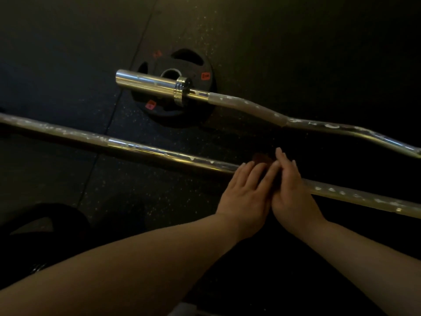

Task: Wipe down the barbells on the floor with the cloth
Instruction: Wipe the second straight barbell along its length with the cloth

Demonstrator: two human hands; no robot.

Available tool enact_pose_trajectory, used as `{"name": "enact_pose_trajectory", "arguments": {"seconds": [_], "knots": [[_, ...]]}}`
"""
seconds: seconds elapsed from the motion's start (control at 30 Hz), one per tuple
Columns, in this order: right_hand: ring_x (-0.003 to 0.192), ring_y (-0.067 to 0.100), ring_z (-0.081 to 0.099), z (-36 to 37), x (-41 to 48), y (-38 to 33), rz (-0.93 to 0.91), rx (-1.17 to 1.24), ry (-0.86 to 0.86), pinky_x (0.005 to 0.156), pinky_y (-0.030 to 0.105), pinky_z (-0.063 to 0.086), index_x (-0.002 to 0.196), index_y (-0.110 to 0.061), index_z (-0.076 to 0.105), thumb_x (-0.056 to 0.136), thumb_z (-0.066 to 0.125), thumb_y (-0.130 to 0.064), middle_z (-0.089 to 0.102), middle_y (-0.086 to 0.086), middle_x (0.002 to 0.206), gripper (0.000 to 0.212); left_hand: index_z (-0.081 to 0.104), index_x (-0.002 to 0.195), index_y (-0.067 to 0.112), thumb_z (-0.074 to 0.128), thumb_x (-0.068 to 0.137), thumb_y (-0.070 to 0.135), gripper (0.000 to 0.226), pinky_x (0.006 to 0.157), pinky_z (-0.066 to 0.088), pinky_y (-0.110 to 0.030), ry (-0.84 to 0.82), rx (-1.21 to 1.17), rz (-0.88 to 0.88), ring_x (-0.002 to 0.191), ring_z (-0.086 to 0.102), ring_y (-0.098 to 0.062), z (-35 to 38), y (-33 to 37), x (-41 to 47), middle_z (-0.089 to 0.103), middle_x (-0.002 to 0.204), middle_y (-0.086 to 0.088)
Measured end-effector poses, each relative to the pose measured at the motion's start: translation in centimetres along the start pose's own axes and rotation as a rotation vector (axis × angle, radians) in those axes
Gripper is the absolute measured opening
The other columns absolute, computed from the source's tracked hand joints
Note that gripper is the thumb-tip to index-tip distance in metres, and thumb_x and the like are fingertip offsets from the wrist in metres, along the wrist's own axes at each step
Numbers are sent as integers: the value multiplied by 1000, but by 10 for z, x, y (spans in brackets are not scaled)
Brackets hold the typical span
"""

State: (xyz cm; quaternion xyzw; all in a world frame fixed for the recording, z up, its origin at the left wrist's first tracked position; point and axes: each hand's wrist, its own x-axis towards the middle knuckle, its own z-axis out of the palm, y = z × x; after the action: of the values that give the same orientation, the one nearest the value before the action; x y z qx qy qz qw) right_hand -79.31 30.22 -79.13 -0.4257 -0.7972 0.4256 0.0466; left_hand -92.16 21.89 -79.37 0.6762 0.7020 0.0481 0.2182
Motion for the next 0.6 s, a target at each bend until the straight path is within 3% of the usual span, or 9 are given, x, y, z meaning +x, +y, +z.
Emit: {"name": "enact_pose_trajectory", "arguments": {"seconds": [0.1, 0.23, 0.33, 0.4, 0.5, 0.6], "knots": [[155, 12, -5, -7, -4, -6, 56, 124, -50, 126, 38, 6, 162, -33, 3, 96, 47, 3, 6, -9, 170, 87, -7, 160, 27, 50, 99, 48, 86, 118, -17, -41, 99, 146, 71, 144, 13, -31, -3, -15, -4, 15, 154, -7], [152, 9, -11, -1, -6, -21, 15, 11, -93, 120, 27, -2, 162, -29, -3, 99, 47, -6, -1, -10, 169, 84, 11, 159, 21, 56, 95, 41, 81, 121, -18, -40, 98, 204, 127, 148, 16, -30, -7, -43, -18, 18, 153, -7], [153, 5, -16, 8, -4, -25, -123, -199, -143, 120, 22, -14, 163, -19, -1, 103, 36, -12, -10, -2, 170, 71, 26, 155, 17, 46, 95, 35, 66, 126, -7, -42, 141, 198, 39, 146, 23, -30, -14, -63, -27, 31, 148, -9], [150, 1, -23, 4, -2, -25, -112, -261, -141, 116, 19, -20, 162, -16, 3, 106, 31, -16, -13, -2, 170, 63, 38, 150, 16, 35, 96, 33, 56, 126, -2, -42, 192, 134, -129, 147, 24, -28, -23, -78, -27, 39, 149, -10], [132, -17, -34, -5, -2, -23, -64, -221, -149, 108, 8, -24, 162, -16, 5, 106, 32, -13, -11, -6, 169, 63, 39, 150, 17, 36, 99, 27, 52, 122, -11, -33, 221, 9, -296, 153, 6, -16, -31, -81, -19, 29, 162, -6], [137, -15, -28, -4, -2, -21, -17, -202, -125, 110, 9, -22, 162, -17, 4, 101, 36, -8, -7, -8, 169, 70, 28, 156, 23, 43, 98, 28, 60, 124, -9, -37, 179, -67, -252, 154, -3, -16, -26, -44, -2, 14, 168, -2]]}}
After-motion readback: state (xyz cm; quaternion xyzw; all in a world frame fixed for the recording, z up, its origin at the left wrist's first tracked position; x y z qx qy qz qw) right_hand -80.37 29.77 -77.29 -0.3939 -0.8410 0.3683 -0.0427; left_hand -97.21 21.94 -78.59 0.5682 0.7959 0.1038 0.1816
